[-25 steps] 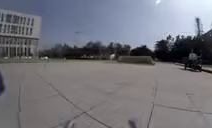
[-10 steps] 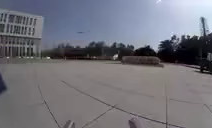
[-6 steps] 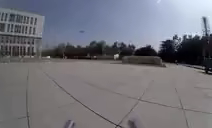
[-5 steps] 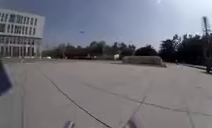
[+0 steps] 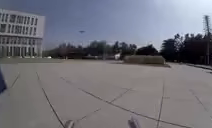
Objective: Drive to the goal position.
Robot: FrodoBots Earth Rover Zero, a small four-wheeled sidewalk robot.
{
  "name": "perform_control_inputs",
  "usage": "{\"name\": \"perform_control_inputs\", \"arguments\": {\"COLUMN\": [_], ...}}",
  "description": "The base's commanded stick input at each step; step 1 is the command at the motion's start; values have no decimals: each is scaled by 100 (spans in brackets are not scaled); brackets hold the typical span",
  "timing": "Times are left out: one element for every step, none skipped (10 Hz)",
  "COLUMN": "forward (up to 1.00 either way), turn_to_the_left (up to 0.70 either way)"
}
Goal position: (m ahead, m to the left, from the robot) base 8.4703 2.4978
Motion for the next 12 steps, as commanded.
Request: {"name": "perform_control_inputs", "arguments": {"forward": [100,100,100,100,100,100,100,100,100,100,100,100], "turn_to_the_left": [0,0,0,0,0,0,0,-12,-20,-3,0,0]}}
